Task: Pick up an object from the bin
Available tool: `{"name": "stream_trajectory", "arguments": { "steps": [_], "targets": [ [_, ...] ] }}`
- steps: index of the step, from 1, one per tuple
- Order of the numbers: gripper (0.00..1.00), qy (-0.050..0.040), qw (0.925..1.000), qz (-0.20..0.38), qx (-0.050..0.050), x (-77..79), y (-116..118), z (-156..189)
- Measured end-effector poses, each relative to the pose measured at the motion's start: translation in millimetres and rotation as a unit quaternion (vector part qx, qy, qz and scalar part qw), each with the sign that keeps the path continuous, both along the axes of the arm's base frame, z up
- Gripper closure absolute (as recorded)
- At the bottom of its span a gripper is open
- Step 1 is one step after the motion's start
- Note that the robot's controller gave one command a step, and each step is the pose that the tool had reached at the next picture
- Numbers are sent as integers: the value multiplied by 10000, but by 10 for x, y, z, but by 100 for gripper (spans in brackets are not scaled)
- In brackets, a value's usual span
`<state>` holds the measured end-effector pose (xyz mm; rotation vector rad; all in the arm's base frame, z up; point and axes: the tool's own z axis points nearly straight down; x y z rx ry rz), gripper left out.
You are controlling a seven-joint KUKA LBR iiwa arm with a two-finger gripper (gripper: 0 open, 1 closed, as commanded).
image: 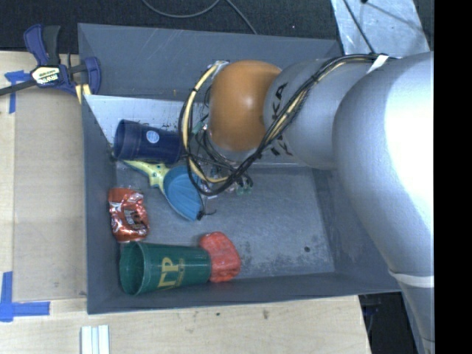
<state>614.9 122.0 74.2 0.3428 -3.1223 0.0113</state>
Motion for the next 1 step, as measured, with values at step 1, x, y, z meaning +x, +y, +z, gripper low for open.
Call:
{"name": "stream_trajectory", "arguments": {
  "steps": [1],
  "targets": [
    [100, 0, 10000, 1, 0, 0, 0, 0]
  ]
}}
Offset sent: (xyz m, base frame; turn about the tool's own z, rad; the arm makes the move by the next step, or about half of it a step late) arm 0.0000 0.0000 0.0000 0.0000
